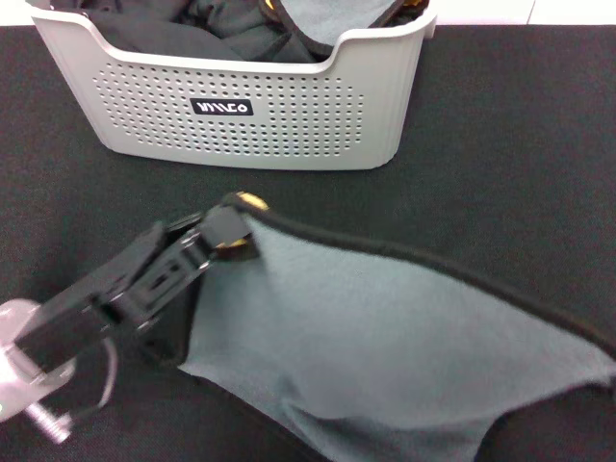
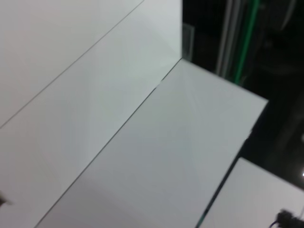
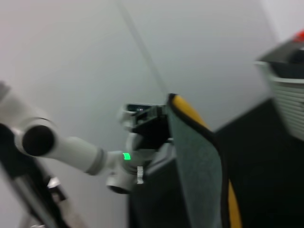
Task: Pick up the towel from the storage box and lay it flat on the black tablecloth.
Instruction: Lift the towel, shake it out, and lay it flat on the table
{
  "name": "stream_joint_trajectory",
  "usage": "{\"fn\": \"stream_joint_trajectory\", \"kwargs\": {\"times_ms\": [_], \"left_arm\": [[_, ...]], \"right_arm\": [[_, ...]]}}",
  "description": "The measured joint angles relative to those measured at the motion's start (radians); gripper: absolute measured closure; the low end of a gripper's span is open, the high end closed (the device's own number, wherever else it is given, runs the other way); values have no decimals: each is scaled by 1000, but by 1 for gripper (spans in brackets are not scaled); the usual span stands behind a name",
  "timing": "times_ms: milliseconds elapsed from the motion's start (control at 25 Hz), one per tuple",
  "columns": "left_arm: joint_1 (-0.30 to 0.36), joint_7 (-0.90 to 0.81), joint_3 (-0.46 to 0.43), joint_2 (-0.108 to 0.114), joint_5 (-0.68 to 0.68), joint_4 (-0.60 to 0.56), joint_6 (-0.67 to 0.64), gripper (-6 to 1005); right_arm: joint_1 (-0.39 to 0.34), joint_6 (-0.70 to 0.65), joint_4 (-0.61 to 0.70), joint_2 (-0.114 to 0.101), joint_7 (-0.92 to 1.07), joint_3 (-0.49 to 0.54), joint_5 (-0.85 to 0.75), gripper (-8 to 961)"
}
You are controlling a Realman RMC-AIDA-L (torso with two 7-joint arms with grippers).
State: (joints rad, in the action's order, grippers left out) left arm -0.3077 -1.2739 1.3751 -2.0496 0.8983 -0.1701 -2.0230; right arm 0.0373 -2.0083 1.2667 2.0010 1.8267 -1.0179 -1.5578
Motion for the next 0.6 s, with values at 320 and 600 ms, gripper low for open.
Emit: {"fn": "stream_joint_trajectory", "kwargs": {"times_ms": [320, 600], "left_arm": [[-110, 97, -1, -31, -9, 55, 267, 991], [-134, 207, -1, -48, -10, 30, 493, 991]], "right_arm": [[101, 208, -178, 0, -50, -3, -113, 945], [209, 396, -377, 5, -135, -15, -127, 945]]}}
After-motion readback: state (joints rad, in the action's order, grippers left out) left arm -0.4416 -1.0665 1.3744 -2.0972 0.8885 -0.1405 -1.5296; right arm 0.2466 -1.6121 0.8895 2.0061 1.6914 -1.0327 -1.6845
